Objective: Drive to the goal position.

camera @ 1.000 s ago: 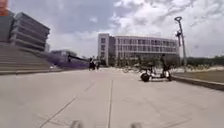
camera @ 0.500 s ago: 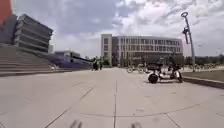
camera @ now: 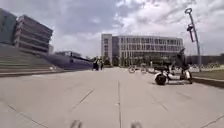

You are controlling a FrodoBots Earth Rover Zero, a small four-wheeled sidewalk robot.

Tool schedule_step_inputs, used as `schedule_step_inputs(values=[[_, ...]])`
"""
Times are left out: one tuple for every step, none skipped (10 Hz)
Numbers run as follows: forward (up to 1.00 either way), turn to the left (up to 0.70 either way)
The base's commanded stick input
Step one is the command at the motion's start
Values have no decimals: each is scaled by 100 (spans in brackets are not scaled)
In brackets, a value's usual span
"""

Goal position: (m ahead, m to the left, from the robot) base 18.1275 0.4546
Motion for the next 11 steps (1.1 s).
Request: schedule_step_inputs(values=[[99,6],[99,6],[99,6],[99,6],[99,6],[99,6],[99,6],[99,6],[99,6],[99,6],[99,6]])
